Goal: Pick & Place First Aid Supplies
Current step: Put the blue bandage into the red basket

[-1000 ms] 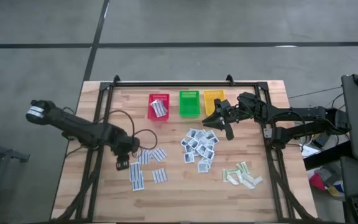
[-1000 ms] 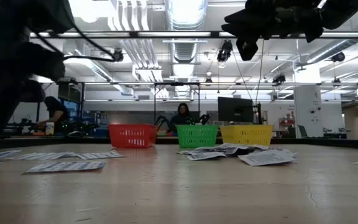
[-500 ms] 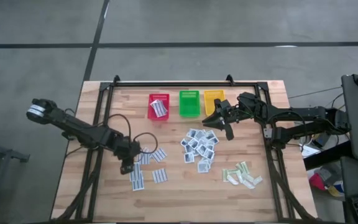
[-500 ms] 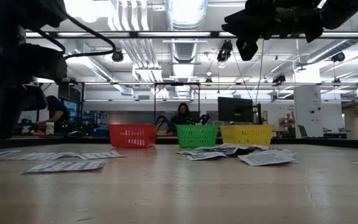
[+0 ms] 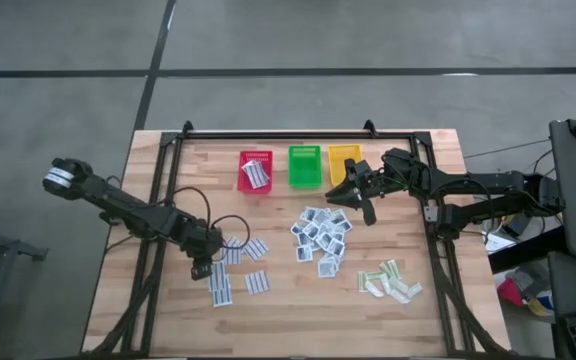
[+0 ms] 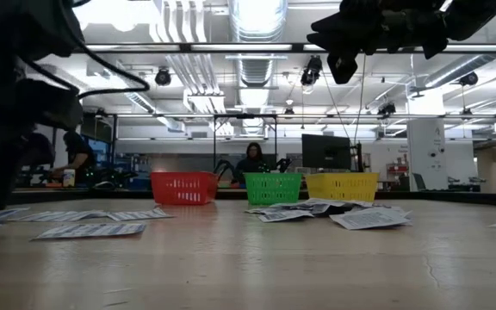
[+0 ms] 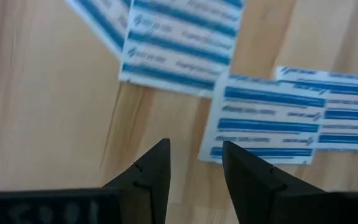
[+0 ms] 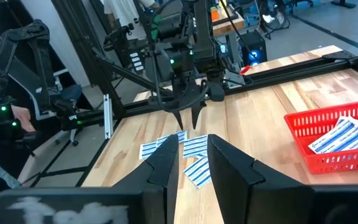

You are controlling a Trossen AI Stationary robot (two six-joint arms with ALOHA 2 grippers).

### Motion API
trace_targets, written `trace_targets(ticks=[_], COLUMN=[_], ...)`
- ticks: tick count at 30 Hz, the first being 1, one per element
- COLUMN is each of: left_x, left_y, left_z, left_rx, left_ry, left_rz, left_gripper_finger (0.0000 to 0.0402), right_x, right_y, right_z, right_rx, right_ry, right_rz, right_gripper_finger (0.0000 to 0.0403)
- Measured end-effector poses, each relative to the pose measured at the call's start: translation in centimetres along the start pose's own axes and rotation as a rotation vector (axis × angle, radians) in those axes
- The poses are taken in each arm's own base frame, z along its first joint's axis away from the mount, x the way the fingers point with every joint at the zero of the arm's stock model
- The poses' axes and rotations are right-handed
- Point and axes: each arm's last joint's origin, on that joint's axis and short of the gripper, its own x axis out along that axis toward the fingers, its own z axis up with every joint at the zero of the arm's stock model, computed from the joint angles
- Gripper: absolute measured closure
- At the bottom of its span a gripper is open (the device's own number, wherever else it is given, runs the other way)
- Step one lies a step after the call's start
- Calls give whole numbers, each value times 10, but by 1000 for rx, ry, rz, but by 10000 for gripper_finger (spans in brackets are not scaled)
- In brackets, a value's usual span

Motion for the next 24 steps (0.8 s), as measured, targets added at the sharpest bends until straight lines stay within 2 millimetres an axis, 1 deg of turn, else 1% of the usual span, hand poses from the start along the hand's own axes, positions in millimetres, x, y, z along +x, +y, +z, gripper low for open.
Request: trace_targets(ticks=[3,7,11,13,20,24], left_x=[3,2,-4,-4,13,27], left_y=[2,1,-5,-6,-7,-3], left_z=[-2,-1,6,7,7,6], left_rx=[-32,-61,-10,14,35,23], left_ry=[-1,-4,-38,-45,37,90], left_rz=[0,-4,-24,-10,44,128], left_gripper_finger=[264,264,264,264,265,265], right_x=[0,0,0,0,0,0], right_y=[0,0,0,0,0,0], right_z=[0,0,0,0,0,0], right_rx=[-3,-10,-10,-10,-6,-6], right_ry=[0,0,1,1,1,1], right_rz=[0,0,-1,-1,-1,0], right_gripper_finger=[316,320,328,332,331,324])
